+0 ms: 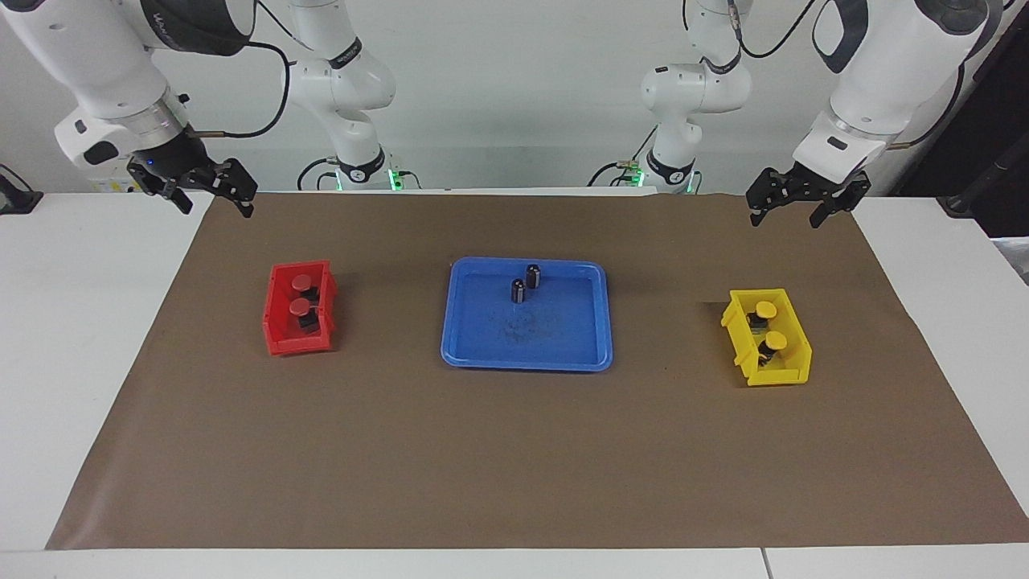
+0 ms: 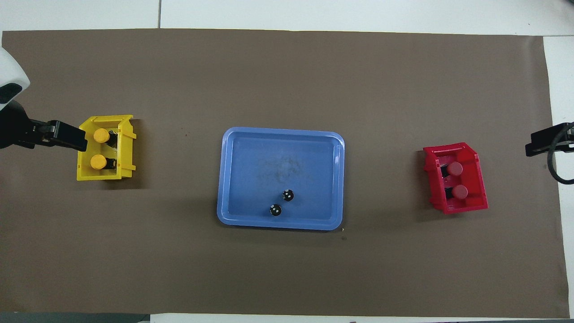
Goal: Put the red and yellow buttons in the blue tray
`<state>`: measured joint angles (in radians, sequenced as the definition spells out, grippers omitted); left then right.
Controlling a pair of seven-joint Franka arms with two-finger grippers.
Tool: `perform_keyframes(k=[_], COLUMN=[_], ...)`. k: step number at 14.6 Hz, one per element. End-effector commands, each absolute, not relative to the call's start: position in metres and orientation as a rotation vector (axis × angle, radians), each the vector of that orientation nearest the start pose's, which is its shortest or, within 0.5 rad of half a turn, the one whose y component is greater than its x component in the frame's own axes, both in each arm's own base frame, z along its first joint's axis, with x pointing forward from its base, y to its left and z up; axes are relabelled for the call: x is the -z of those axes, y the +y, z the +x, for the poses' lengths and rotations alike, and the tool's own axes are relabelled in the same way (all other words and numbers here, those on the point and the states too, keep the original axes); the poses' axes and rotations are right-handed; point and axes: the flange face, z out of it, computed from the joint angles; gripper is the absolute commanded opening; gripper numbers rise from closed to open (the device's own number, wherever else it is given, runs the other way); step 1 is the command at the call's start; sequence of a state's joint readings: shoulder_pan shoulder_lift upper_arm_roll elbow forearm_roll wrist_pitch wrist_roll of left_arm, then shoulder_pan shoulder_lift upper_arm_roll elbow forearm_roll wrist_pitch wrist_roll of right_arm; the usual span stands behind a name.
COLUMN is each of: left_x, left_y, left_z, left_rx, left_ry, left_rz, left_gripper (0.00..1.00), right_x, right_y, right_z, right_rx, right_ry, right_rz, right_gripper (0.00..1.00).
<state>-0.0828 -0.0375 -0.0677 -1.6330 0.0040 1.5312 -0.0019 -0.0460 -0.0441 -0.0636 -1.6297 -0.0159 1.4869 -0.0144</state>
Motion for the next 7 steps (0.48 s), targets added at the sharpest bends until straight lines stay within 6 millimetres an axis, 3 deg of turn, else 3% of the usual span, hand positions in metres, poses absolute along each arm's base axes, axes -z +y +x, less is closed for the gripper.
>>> perform_keyframes(k=[1,7], left_x=[-0.6146,-0.6139], left_y=[-0.0760,-0.0768], left_z=[0.5224,0.5222], left_rx=[-0.103,-0.105], left_ry=[0.226,0.228], left_rz=[-3.105,-3.105], left_gripper=[1.00,1.00], right_x=[-0.6179,-0.6159], right_y=[-0.0610,-0.0652], right_z=[0.5243,0.5228], right_rx=[-0.164,-0.163], right_ry=[0.144,0.172], right_rz=[-3.149,-3.143], right_gripper=[1.00,1.00])
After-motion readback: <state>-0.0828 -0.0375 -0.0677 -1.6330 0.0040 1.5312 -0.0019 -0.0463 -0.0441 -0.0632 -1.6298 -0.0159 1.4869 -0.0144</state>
